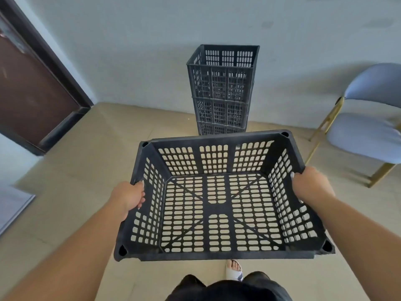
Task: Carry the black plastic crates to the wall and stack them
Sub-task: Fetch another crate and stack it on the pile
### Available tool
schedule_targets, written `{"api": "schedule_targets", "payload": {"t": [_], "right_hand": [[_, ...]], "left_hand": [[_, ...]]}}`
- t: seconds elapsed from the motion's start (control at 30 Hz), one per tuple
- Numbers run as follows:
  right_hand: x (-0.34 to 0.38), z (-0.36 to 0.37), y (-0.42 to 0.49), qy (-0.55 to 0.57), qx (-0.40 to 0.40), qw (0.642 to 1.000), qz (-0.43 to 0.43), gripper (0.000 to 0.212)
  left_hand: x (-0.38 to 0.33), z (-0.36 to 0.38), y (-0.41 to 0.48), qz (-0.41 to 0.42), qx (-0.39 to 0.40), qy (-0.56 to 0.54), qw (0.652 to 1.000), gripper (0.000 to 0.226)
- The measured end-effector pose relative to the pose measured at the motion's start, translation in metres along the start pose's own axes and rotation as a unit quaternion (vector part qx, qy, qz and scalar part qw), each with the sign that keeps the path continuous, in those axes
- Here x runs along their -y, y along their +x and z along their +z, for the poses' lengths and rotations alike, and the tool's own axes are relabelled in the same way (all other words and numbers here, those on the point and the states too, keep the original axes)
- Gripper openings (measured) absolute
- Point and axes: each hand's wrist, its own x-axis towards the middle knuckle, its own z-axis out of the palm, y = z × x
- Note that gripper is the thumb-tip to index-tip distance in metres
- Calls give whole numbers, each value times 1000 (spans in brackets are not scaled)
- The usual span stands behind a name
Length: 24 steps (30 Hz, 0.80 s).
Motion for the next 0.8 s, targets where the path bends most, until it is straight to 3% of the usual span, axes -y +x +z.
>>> {"api": "schedule_targets", "payload": {"t": [0.33, 0.8], "right_hand": [[131, -20, 138, -16, -3, 999, -32, 32], [309, -35, 310, 13, -47, 998, 36, 24]], "left_hand": [[-120, -4, 127, 18, -6, 5, 1000, 36], [-354, -13, 370, 92, 83, 22, 992, 39]]}}
